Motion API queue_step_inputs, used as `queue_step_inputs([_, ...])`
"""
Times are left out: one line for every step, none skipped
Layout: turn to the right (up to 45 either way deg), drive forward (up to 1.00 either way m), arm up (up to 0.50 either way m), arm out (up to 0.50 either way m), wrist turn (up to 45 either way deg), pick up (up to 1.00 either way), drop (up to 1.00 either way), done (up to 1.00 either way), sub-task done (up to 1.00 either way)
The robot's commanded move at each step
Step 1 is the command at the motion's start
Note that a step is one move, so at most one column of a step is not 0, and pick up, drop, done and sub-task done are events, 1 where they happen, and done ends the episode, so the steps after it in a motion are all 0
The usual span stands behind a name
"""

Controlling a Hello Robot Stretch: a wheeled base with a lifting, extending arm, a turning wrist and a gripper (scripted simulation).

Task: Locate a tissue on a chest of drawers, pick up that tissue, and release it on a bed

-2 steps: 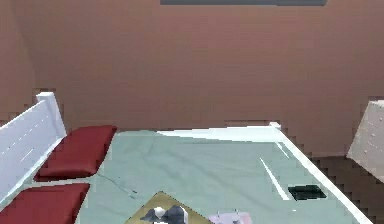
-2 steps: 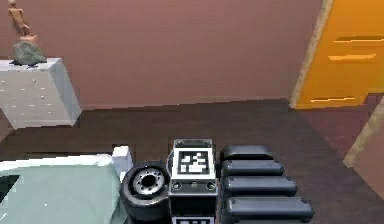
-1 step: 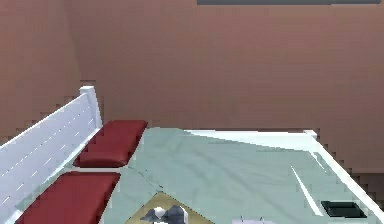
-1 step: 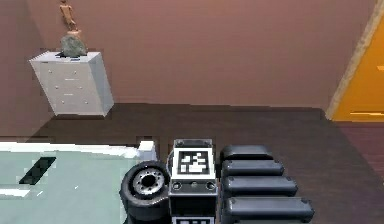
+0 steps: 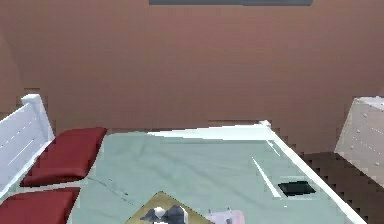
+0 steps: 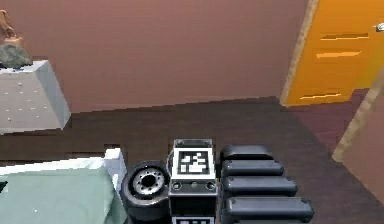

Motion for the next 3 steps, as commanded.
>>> queue_step_inputs([-3.0, 0.00, 0.00, 0.00, 0.0, 0.00, 0.00, 0.00, 0.00])
queue_step_inputs([-9.0, 0.00, 0.00, 0.00, 0.0, 0.00, 0.00, 0.00, 0.00])
queue_step_inputs([-45.0, 0.00, 0.00, 0.00, 0.0, 0.00, 0.00, 0.00, 0.00])
